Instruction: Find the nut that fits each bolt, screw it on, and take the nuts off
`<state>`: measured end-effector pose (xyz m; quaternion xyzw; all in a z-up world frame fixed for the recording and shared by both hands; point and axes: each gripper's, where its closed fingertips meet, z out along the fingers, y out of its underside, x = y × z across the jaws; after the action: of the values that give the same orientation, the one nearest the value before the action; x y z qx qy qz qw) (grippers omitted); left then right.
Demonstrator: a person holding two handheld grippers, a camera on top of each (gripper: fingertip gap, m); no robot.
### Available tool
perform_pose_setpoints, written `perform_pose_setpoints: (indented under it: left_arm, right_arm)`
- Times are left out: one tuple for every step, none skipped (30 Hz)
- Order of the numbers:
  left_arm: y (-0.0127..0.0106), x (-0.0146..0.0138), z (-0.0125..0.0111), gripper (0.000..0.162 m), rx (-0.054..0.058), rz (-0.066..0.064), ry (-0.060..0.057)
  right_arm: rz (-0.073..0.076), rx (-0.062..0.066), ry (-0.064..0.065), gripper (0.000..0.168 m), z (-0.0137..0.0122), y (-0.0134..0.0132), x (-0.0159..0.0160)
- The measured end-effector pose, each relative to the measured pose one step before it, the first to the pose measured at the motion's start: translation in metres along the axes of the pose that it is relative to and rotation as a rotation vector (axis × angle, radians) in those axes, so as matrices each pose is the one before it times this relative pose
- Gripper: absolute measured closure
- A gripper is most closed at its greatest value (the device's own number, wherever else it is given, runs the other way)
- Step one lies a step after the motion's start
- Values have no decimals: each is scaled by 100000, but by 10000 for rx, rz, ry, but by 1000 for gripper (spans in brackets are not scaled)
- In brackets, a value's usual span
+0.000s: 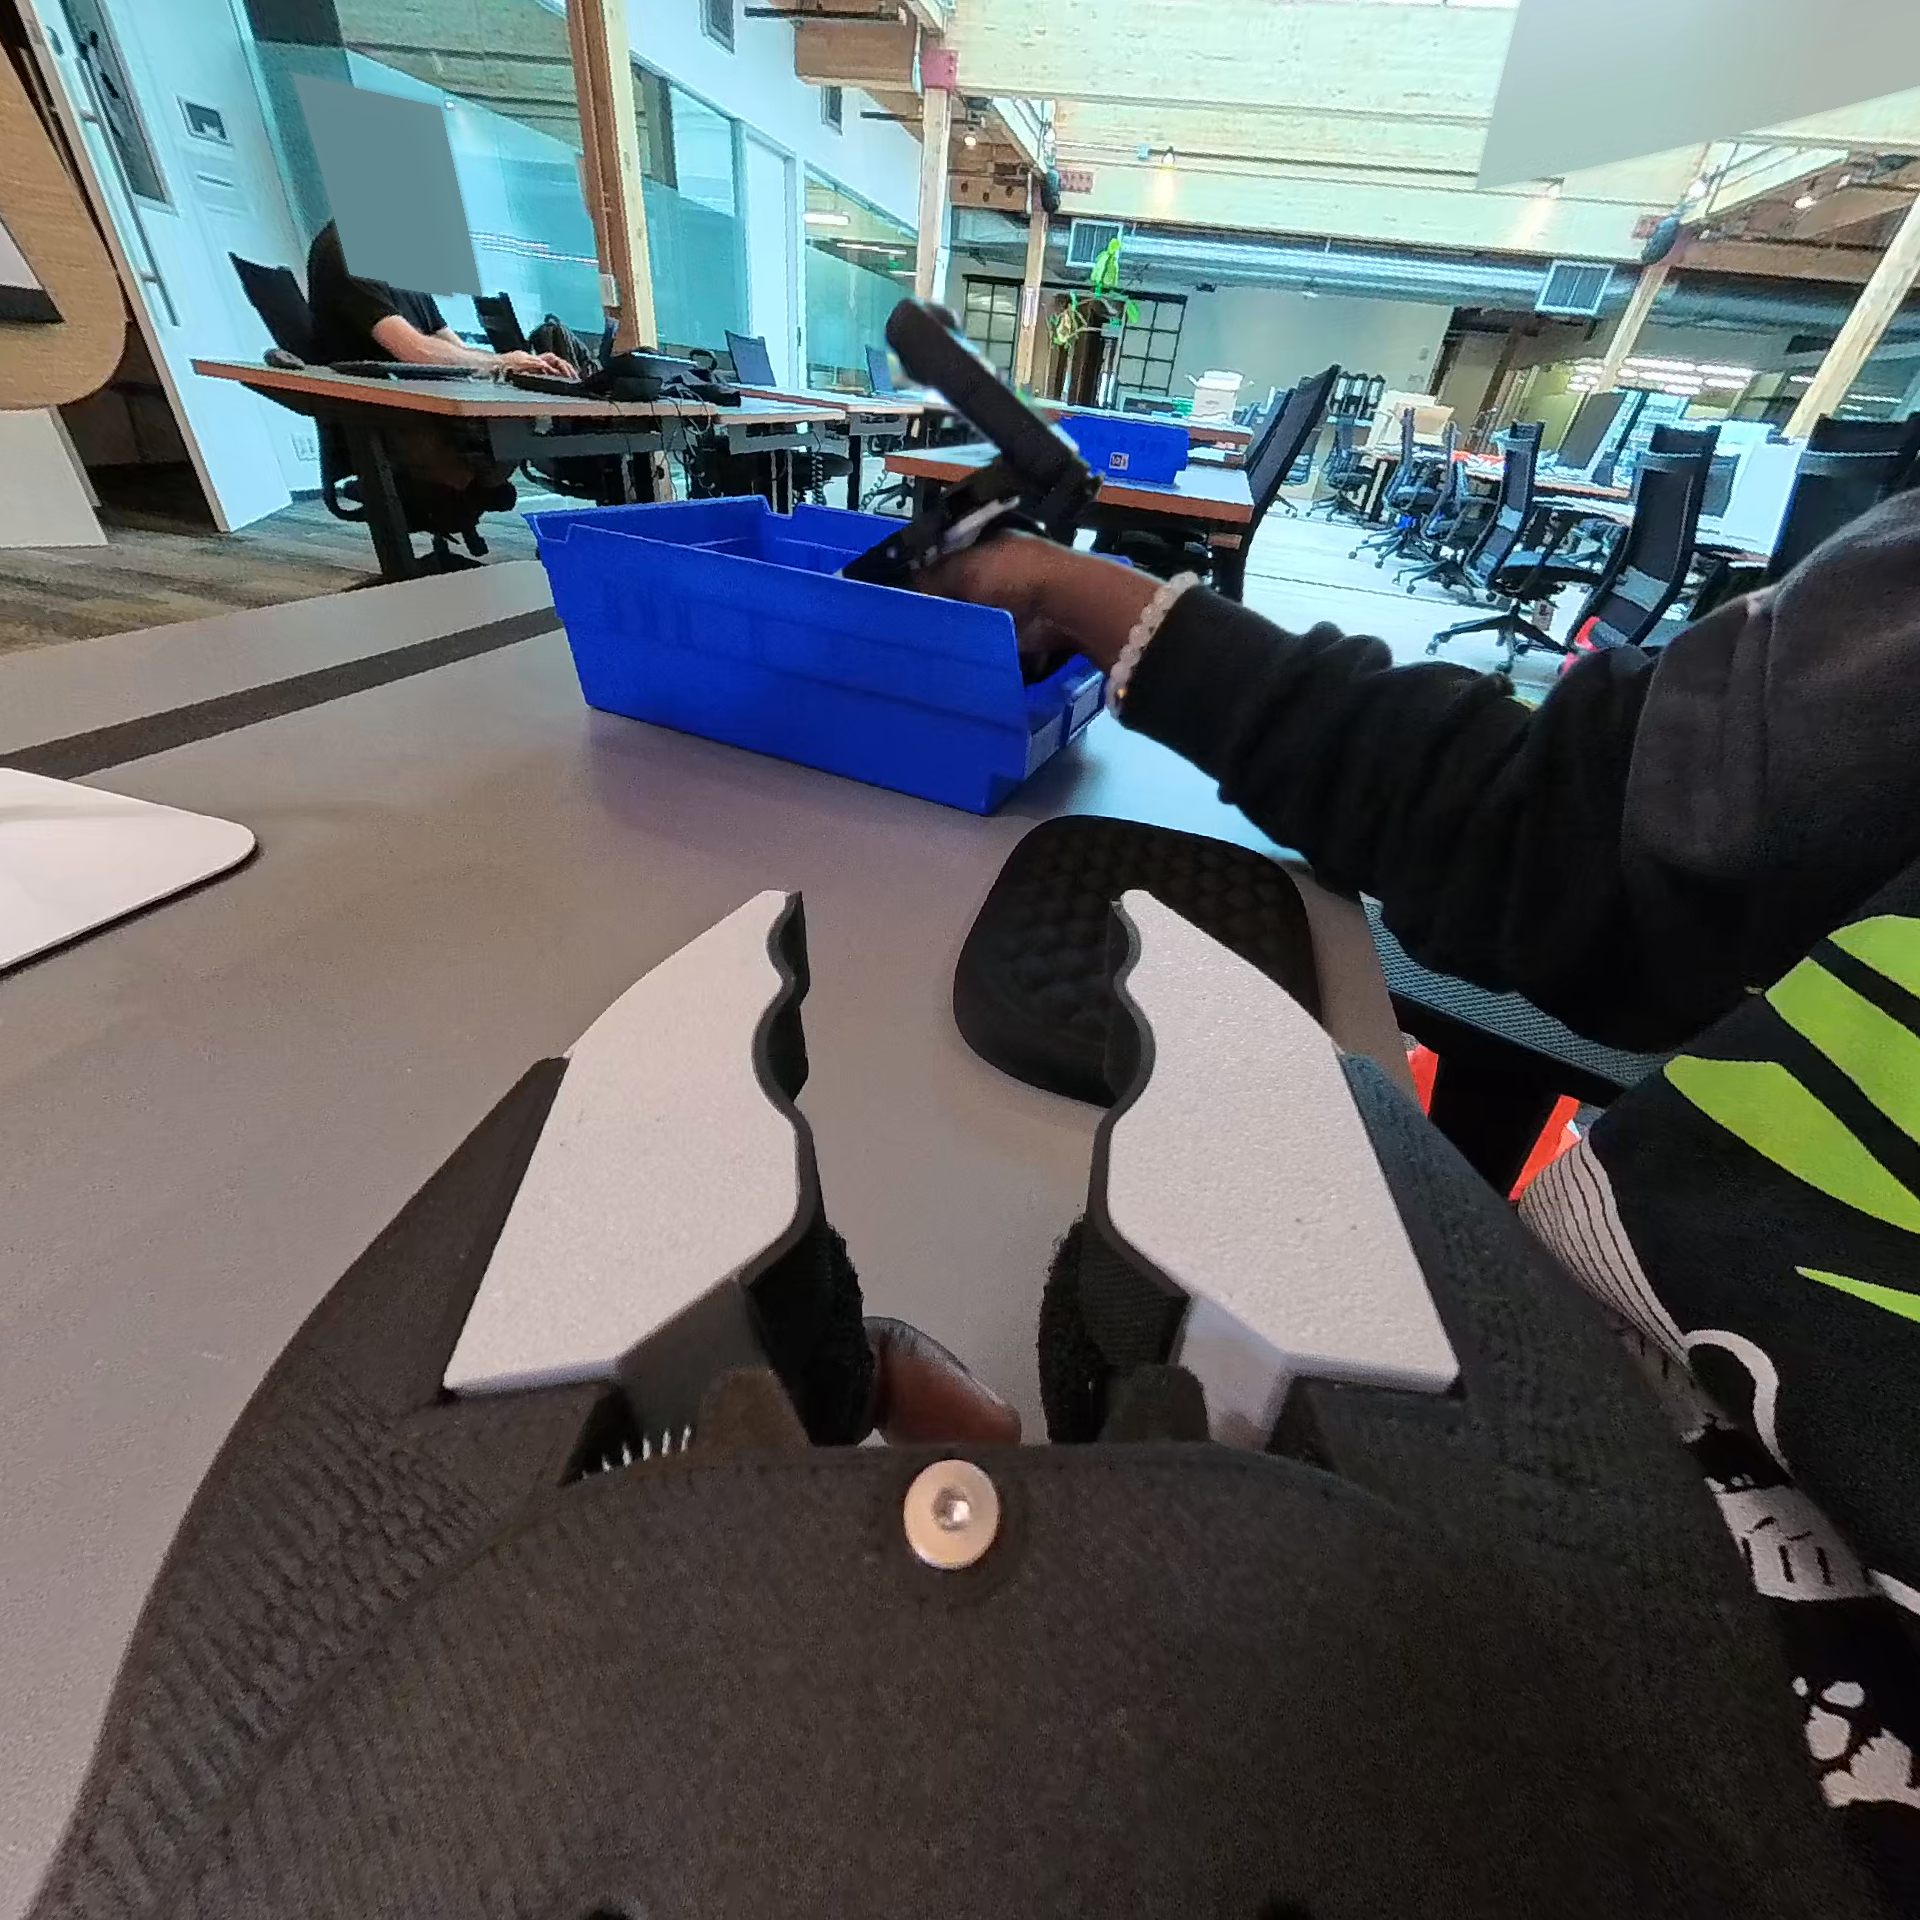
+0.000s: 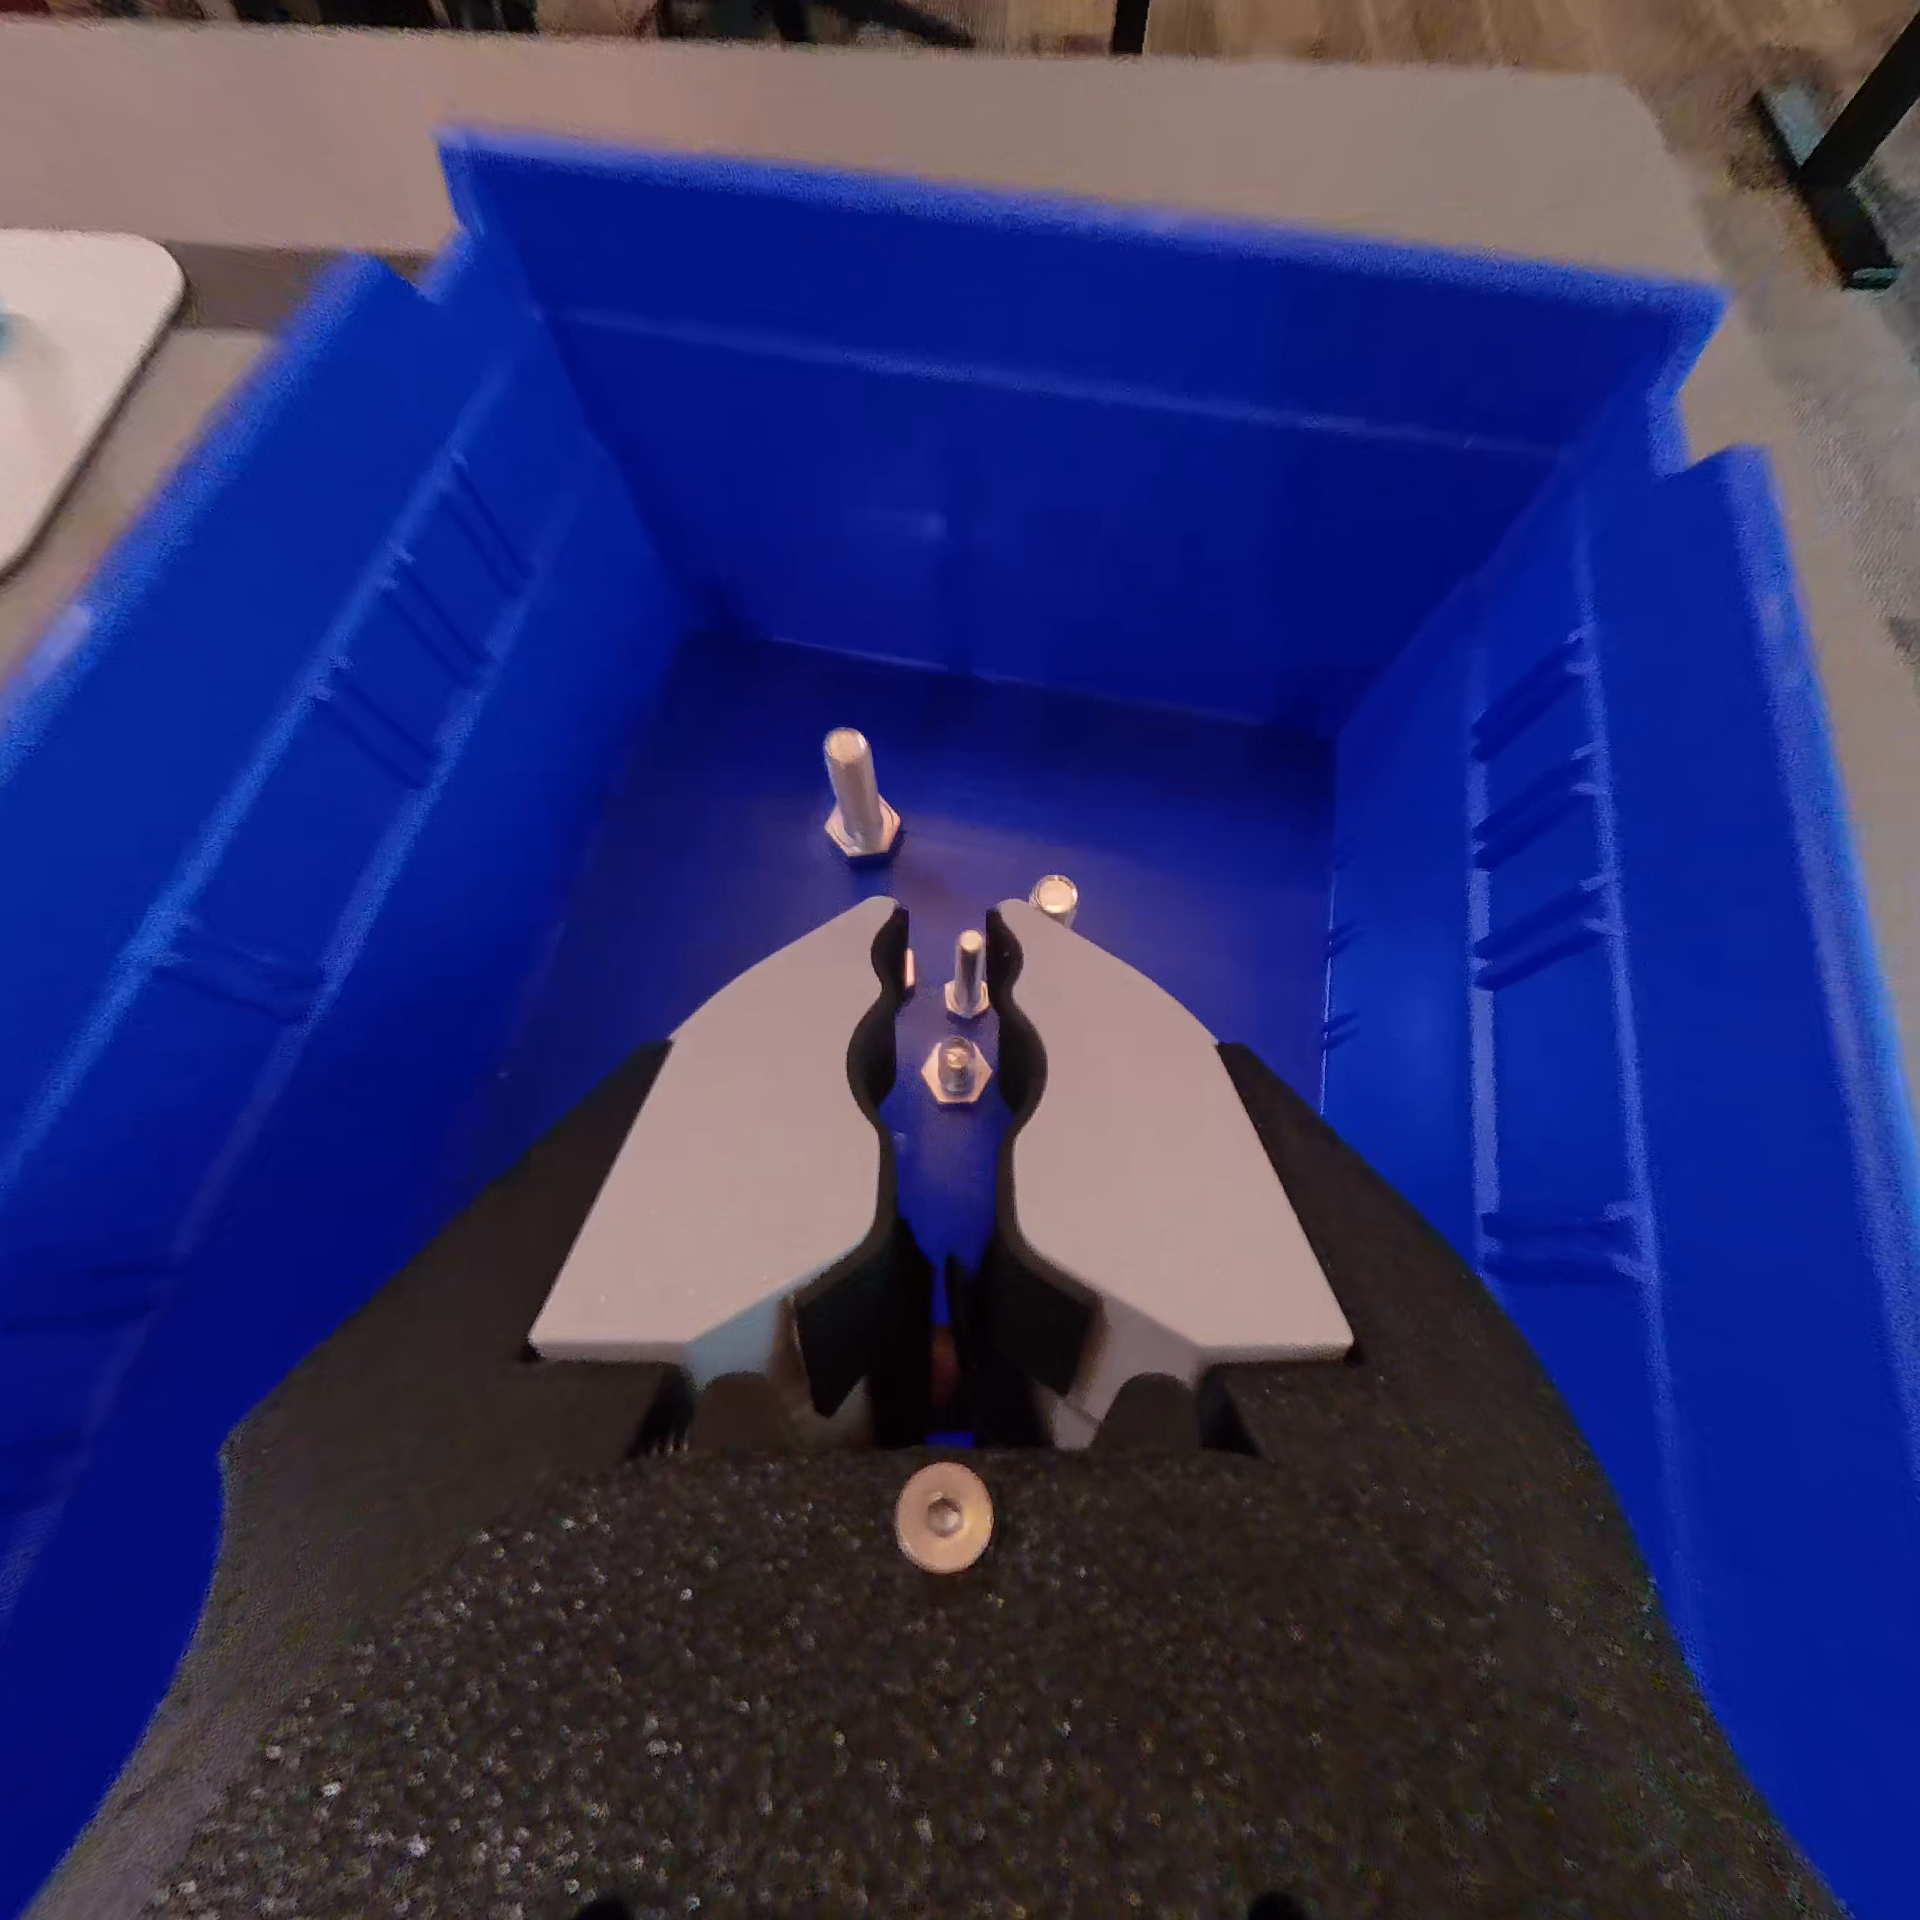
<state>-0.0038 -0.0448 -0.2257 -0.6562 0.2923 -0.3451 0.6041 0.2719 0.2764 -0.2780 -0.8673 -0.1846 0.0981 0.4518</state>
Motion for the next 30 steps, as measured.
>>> perform_pose_setpoints:
  left_arm:
    - [8,6,7,107,-5,9,-6]
    - [-4,-12,-3,107,-4,8,-6]
    - [-19,-11,-12,107,1,14,-15]
    - [-41,-30,-27,107,10,24,-22]
    - [-60,-27,-34,107,10,37,-19]
    - [-107,-39,-42,107,32,31,-30]
    - [-138,-6,-41,107,54,5,-10]
    - [-125,29,-35,107,44,-9,11]
    - [-56,29,-28,107,15,15,2]
    - [-12,0,-28,107,-10,43,-24]
    - [-35,24,-18,107,1,49,-14]
    - [-74,49,-24,107,15,30,3]
    - [-117,42,-21,107,24,23,3]
    - [-173,17,-45,107,44,10,-12]
    - [-253,15,-77,107,71,-63,-6]
    - [-391,63,-137,107,124,-157,41]
    - [-537,76,-177,107,171,-234,65]
    - [-603,-2,-226,107,164,-244,25]
    - [-665,-103,-290,107,128,-196,-46]
    - [-772,-157,-378,107,121,-115,-85]
    - [-961,-190,-478,107,174,-32,-109]
    - [-1102,-338,-572,107,187,39,-180]
    - [-1168,-588,-643,107,140,121,-290]
    - [-1214,-948,-740,108,72,217,-426]
    - [-1237,-1361,-827,108,22,295,-585]
    - [-1276,-1772,-878,108,9,334,-728]
    - [-1229,-2065,-876,109,-24,331,-763]
    - [-1061,-2240,-795,109,-95,378,-701]
    - [-722,-2557,-679,109,-228,447,-779]
    - [-283,-2893,-496,109,-379,432,-875]
  right_arm:
    - [-5,313,33,152,-747,-772,-272]
    - [-2,439,-60,149,-901,-1011,-563]
    - [5,571,-260,145,-1017,-1235,-1046]
    - [-8,635,-412,141,-1069,-1337,-1479]
    - [-48,619,-435,135,-1045,-1328,-1710]
    - [-111,576,-418,130,-970,-1244,-1830]
    - [-133,493,-386,125,-879,-1081,-1865]
    - [-94,400,-376,121,-785,-901,-1879]
    - [-23,329,-437,118,-708,-745,-1948]
    - [64,292,-479,115,-608,-624,-1985]
    - [118,284,-473,113,-504,-470,-1944]
    - [98,268,-482,110,-413,-276,-1952]
    - [24,252,-445,108,-333,-55,-1887]
    - [-53,262,-350,108,-276,125,-1710]
    - [-112,224,-280,109,-225,323,-1546]
    - [-147,105,-237,110,-175,568,-1353]
    - [-167,-34,-156,111,-109,792,-1088]
    - [-204,-149,-87,112,-57,939,-844]
    - [-196,-180,-20,112,-17,957,-639]
    - [-149,-118,13,113,9,848,-514]
    - [-138,-50,14,113,-13,721,-432]
    - [-107,-1,103,114,-60,584,-233]
    - [-66,12,156,116,-81,497,-72]
    - [-62,-12,100,118,-47,457,-66]
    - [-34,-50,66,118,-8,429,-32]
    - [4,-84,48,119,26,394,2]
    - [2,-78,6,119,53,306,-16]
    - [5,-38,12,119,63,206,18]
    - [18,-23,37,119,61,148,76]
    - [-2,-46,35,119,77,175,64]
